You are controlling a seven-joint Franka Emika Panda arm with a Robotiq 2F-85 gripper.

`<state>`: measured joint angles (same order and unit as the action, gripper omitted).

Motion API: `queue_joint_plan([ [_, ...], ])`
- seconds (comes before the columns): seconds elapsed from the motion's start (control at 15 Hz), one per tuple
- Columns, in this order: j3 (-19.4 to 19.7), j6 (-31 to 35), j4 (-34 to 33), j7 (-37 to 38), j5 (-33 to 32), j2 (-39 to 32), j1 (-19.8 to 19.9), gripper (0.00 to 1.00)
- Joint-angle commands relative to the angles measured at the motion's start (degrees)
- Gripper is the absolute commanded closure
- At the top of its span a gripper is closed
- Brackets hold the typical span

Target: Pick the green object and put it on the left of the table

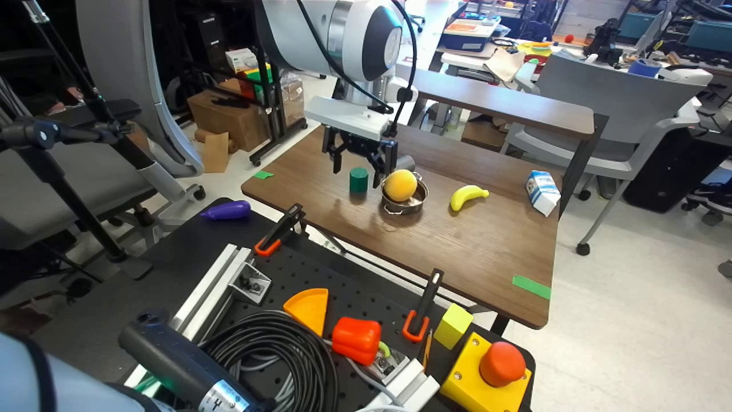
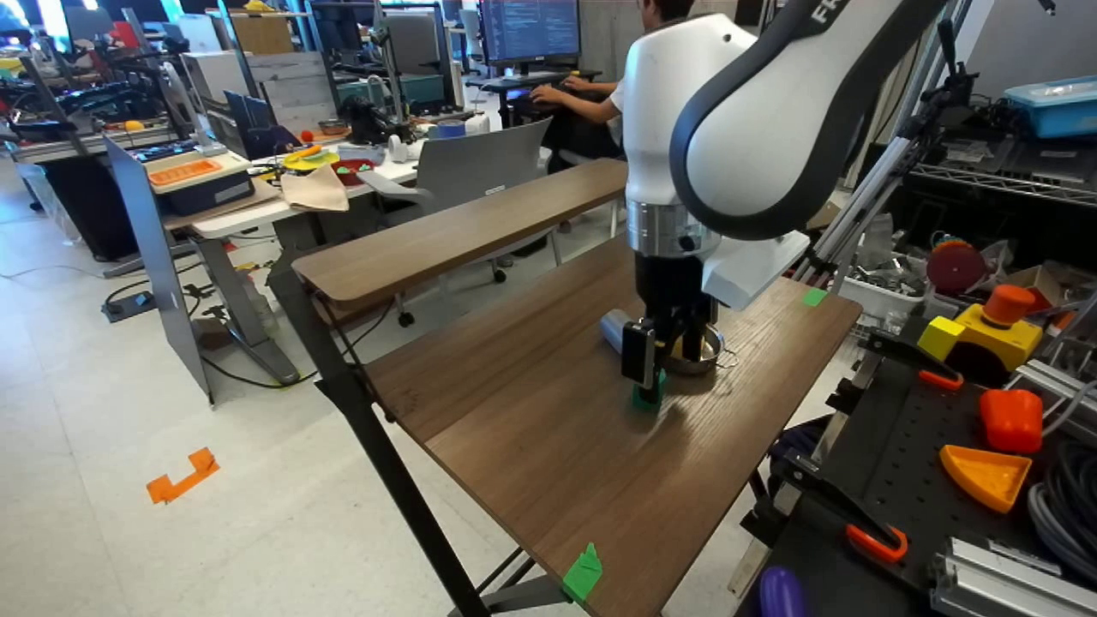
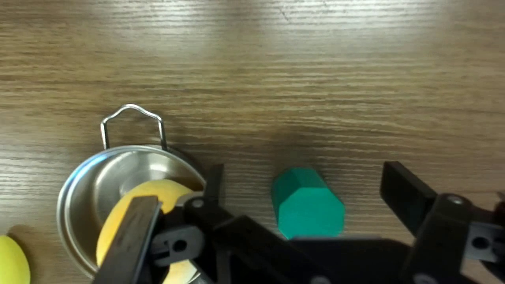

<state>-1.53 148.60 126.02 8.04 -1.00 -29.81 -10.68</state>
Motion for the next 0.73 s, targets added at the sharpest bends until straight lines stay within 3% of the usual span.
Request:
queue_joint_plan([
  [0.0,-0.8,5.3,10.8,-3.0,-0.7,10.3,1.9,0.00],
  [0.27,-1.9,11.5,18.9,-5.8,2.4,18.4,5.1,0.00],
  [0.33,-1.0,7.9,13.5,-3.0,0.2,13.4,3.4,0.00],
  [0.67,-1.0,7.8,14.4,-2.9,0.1,14.2,3.7,0.00],
])
